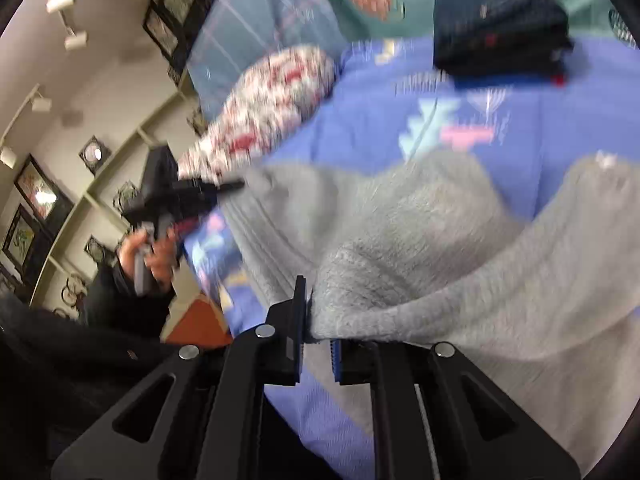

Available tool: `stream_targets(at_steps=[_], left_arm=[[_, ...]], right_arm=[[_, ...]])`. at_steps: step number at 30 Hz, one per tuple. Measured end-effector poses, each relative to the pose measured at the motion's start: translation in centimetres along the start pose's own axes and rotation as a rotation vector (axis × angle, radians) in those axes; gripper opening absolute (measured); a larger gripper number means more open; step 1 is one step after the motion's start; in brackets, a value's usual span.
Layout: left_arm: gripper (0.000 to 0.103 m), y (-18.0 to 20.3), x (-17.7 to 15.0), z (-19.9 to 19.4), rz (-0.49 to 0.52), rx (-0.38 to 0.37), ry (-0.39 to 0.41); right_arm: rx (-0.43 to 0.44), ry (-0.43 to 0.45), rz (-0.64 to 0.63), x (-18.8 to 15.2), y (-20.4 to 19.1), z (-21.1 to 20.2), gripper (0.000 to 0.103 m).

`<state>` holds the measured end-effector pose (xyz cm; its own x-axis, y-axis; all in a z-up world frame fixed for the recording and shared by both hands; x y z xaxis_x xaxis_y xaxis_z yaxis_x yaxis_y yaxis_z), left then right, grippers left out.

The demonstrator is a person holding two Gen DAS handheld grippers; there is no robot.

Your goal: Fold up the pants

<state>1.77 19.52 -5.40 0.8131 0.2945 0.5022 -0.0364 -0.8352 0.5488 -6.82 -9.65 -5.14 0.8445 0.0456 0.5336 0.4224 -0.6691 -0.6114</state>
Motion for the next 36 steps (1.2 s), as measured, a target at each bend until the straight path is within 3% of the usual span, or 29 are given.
stream_targets(at_steps=[4,9,12,13,16,19,20,22,24,26,28,29,32,36], left_arm=[[0.012,-2.0,-1.5,1.0,-0.028,0.021,-0.011],[0.013,-0.3,-1.4,-0.3,0.057,0.061,0.027],[0.014,-2.2,-2.8,1.4,0.037,0.126,-0.035],[0.015,-3.1,-3.5,2.0,0.012,0.134,-0.059],[0.018,-3.2,-4.2,1.8,0.017,0.151,-0.063],[0.051,-1.9,-4.4,0.1,0.064,0.147,-0.072],[0.062,-1.5,-4.3,-1.1,0.084,0.169,-0.046],[0.063,-0.5,-4.0,-3.3,0.109,0.155,-0.004],[0.067,0.9,-3.6,-5.2,0.138,0.145,0.048],[0.072,3.3,-3.3,-6.0,0.201,0.133,0.089],[0.079,6.4,-3.5,-4.9,0.282,0.071,0.086],[0.081,7.9,-3.8,-3.6,0.325,0.050,0.070],[0.081,10.3,-5.2,1.6,0.395,0.038,-0.020],[0.081,11.1,-7.7,7.4,0.424,0.051,-0.121]], right_arm=[[0.007,-0.083,0.082,-2.4,1.9,2.8,0.011],[0.020,-0.047,-0.006,-2.3,-0.3,1.3,0.011],[-0.021,-0.082,-0.003,-3.0,0.3,2.3,0.012],[-0.039,-0.109,0.006,-3.5,0.7,2.7,0.014],[-0.095,-0.136,0.022,-4.2,1.6,2.9,0.034],[-0.083,-0.110,-0.014,-3.8,1.0,0.8,0.055],[-0.070,-0.099,-0.028,-3.4,0.7,-0.2,0.056],[-0.033,-0.075,-0.044,-2.4,-0.1,-3.2,0.057],[-0.033,0.028,-0.053,-0.3,-0.3,-7.5,0.064],[-0.096,0.155,-0.035,2.1,0.8,-11.3,0.083],[-0.214,0.280,0.026,5.1,3.5,-14.3,0.088],[-0.270,0.301,0.054,6.3,4.9,-14.8,0.088],[-0.464,0.261,0.127,9.5,10.0,-12.2,0.088],[-0.658,0.128,0.223,11.2,15.8,-5.2,0.087]])
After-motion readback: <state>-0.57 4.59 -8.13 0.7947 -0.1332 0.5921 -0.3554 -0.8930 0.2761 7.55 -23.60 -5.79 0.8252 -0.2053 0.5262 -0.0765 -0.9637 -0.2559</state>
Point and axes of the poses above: each gripper's, at about its wrist camera, not at the fingertips, and z roughly the way its jaws point, y to its right, x to its top, the point moved 9 cm from there along z, roughly the way its jaws point, and after that the axes turned 6 degrees about z, right-handed, at the moved point
